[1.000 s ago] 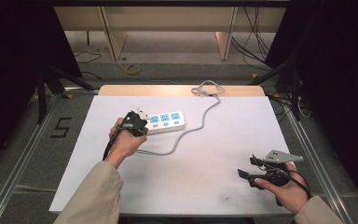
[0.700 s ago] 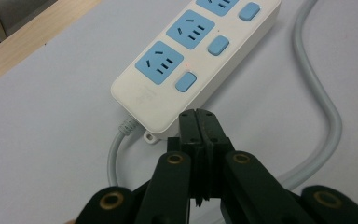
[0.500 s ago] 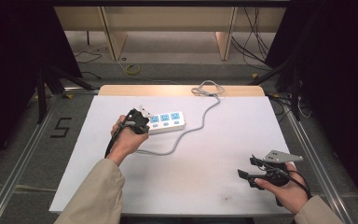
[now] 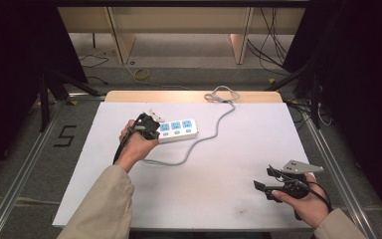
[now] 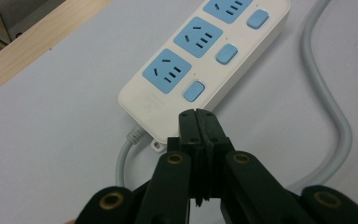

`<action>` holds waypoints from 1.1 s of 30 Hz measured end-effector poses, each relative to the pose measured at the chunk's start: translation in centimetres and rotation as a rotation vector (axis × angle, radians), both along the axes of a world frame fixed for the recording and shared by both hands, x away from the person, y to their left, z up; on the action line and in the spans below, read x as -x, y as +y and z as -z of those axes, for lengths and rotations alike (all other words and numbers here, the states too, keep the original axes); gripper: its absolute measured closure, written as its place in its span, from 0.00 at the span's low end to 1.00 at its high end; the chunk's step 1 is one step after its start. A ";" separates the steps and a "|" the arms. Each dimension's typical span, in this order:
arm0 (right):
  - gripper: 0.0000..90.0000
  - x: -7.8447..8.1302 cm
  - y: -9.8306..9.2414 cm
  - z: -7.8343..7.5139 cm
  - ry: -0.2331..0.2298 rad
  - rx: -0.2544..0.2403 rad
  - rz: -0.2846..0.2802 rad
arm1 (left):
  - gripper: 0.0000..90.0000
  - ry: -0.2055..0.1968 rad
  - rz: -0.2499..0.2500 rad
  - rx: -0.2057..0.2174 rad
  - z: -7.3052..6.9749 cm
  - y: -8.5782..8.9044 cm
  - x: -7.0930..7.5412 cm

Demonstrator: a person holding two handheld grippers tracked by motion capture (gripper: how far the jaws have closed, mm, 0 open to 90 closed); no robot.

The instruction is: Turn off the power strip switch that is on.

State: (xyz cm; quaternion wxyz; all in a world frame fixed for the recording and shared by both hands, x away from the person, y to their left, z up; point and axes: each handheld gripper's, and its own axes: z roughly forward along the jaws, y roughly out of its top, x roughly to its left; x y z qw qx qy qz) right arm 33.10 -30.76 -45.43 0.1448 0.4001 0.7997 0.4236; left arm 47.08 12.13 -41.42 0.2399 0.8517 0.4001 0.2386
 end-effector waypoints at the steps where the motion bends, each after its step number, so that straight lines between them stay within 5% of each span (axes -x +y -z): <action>1: 0.30 0.0 0.0 0.0 0.000 0.000 0.000 | 1.00 -0.001 -0.004 0.004 0.0 0.0 0.0; 33: 0.30 0.0 -0.1 0.0 0.001 -0.001 0.000 | 1.00 0.044 0.003 -0.021 0.3 -1.1 -1.9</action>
